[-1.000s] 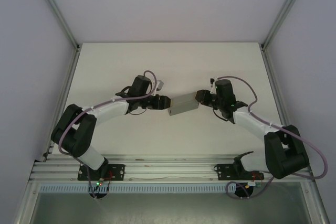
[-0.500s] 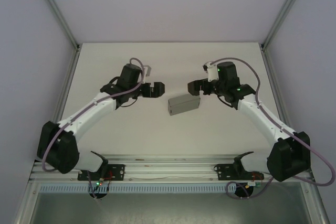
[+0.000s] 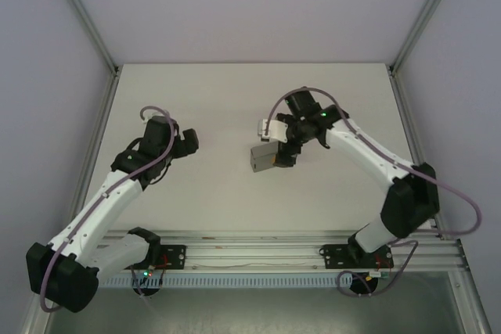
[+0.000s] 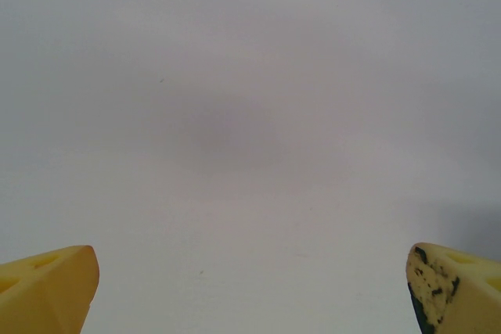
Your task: Assemble paper box
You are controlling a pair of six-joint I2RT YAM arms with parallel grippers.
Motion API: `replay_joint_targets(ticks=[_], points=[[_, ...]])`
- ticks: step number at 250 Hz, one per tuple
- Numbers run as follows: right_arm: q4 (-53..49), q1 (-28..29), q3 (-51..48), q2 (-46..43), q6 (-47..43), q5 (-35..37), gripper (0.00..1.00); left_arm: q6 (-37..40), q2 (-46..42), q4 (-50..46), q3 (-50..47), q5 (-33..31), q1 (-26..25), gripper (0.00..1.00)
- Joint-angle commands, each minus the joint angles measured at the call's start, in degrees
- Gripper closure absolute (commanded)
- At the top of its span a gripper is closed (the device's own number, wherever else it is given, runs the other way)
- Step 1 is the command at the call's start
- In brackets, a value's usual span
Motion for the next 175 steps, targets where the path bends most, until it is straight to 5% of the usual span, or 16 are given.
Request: replay_joint_targets(ticks=[1, 38, 88, 114, 175], points=[[-3.2, 1.48, 3.23, 6.05, -7.74, 10.19, 0.0, -2.42, -1.03, -3.06, -1.48, -1.04, 0.49, 0.0], [-3.32, 1.89, 7.27, 13.52, -8.37, 13.1, 0.03, -2.89, -0.69, -4.25, -1.89, -0.55, 0.52, 0.0], [-1.35, 3.03, 7.17, 18.06, -5.85, 15.63, 0.22, -2.98, -1.23, -3.82, -3.21, 0.02, 0.56, 0.0], [4.91, 3.68, 4.3, 17.96, -3.37, 19.4, 0.37, -2.95, -1.7, -3.72, -3.96, 0.19, 0.59, 0.0], [24.06, 4.75, -0.93, 17.71, 4.03, 31.42, 0.48, -3.12, -1.93, -3.64, -4.7, 0.6, 0.53, 0.0]])
